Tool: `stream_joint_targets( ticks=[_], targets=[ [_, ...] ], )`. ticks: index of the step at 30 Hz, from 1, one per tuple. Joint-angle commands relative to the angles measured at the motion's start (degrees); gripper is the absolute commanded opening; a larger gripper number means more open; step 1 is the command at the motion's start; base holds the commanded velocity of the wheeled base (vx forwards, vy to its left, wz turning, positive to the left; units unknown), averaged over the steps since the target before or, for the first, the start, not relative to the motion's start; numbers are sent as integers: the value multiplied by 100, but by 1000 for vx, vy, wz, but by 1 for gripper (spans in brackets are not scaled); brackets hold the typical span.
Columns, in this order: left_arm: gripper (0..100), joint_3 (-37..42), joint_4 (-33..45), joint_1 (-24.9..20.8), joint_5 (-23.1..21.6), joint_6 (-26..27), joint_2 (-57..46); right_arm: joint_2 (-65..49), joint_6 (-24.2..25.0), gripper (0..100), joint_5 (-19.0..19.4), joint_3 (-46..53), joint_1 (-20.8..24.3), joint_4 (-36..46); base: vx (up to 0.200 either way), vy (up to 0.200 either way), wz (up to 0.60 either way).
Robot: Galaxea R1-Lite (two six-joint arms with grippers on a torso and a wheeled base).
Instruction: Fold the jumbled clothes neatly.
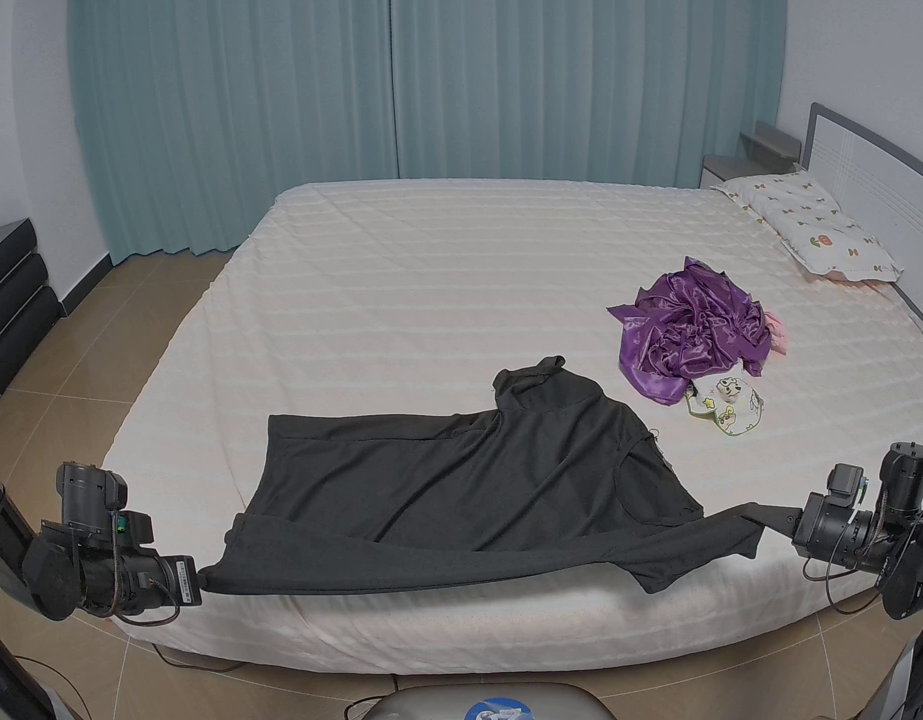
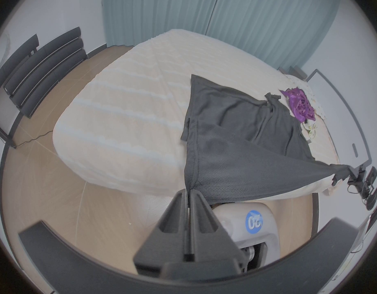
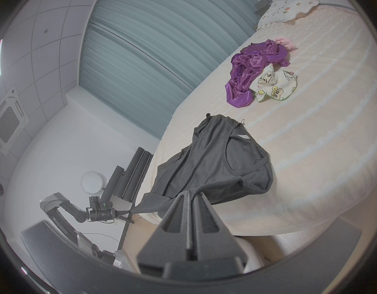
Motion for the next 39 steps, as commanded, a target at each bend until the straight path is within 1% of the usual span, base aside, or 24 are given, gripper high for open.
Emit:
stream_joint_targets(
  ticks=[1, 7, 11, 13, 14, 17, 21, 23, 26, 27, 29, 33, 39],
  targets=[
    [0, 104, 0, -13, 109, 69, 69, 84, -34, 0, 1, 112, -48, -96, 0, 0, 0],
    [0, -10, -9, -31, 135, 183, 166, 260, -34, 0, 1, 15, -21, -96, 0, 0, 0],
    [0, -502, 0, -40, 153, 113, 474, 558, -8, 0, -17, -468, 5, -96, 0, 0, 0],
    [0, -581, 0, -40, 153, 95, 527, 646, -8, 0, -17, -582, 32, -96, 0, 0, 0],
    [0, -757, 0, -49, 153, 43, 597, 778, 1, 0, -43, -784, 102, -96, 0, 0, 0],
    [0, -1003, 0, -84, 153, -107, 720, 980, 19, 0, -61, -1074, 119, -87, 0, 0, 0],
    [0, -1425, 0, -260, 161, -397, 1010, 1332, 28, 0, -61, -1461, 172, -87, 0, 0, 0],
    [0, -1513, 0, -295, 188, -406, 1089, 1402, 28, 0, -70, -1514, 207, -87, 0, 0, 0],
    [0, -1988, 0, -444, 548, -432, 1590, 1780, 28, 0, -105, -1795, 251, -96, 0, 0, 0],
    [0, -1988, 0, -444, 548, -432, 1590, 1780, 28, 0, -105, -1795, 251, -96, 0, 0, 0],
    [0, -2357, 0, -488, 821, -546, 1950, 2061, 28, 0, -219, -2076, 251, -87, 0, 0, 0],
    [0, -2717, 17, -506, 865, -617, 2293, 2220, 28, 0, -272, -2287, 251, -87, 0, 0, 0],
    [0, -3042, 17, -567, 865, -625, 2671, 2448, 36, 0, -280, -2437, 401, -87, 0, 0, 0]
  ],
)
